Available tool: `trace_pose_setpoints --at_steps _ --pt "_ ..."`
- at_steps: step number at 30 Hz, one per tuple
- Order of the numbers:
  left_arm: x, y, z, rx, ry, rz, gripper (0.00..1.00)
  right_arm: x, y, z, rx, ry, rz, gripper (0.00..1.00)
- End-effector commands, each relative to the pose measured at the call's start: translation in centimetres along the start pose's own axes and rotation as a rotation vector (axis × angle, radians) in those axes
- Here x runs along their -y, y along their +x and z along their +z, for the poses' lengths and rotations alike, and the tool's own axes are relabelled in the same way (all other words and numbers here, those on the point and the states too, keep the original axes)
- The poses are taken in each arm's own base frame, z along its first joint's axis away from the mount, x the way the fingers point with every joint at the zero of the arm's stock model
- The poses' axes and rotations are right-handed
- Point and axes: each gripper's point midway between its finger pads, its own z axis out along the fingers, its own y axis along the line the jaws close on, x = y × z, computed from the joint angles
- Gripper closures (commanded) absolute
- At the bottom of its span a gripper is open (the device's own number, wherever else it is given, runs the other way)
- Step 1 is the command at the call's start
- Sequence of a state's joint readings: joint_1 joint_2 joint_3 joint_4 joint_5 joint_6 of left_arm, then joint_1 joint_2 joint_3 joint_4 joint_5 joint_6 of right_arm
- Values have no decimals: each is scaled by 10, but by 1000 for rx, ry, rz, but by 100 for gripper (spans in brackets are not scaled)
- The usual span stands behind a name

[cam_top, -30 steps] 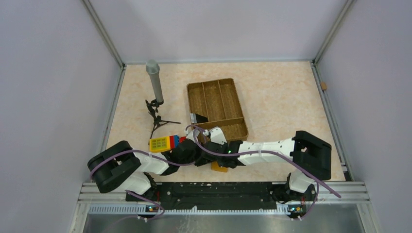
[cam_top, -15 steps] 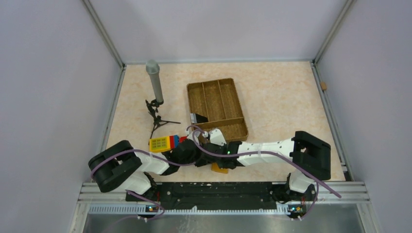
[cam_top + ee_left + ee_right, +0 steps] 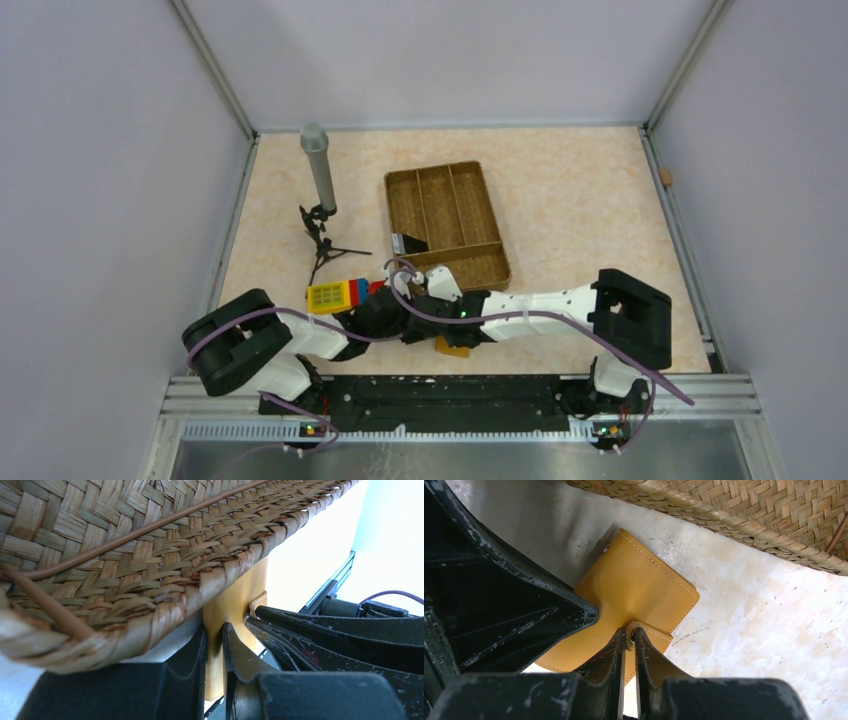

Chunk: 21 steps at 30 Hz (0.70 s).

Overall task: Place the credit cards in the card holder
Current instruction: Close the card holder at the corner of the board.

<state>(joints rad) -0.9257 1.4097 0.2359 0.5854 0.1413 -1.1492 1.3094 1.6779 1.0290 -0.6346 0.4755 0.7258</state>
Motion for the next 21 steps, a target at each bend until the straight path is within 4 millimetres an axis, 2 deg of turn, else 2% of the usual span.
trace_pose_setpoints --at_steps 1,8,14,21 --pt "-64 27 -8 -85 -227 28 90 -49 1 -7 -13 -151 31 91" --pt "-64 27 -7 -89 -225 29 90 -59 2 -7 -11 -139 10 91" --pt "-63 27 -7 -87 -222 30 91 -73 13 3 -40 -132 -16 91" --pt "-63 27 -7 -85 -220 29 91 -91 29 16 -79 -203 4 91"
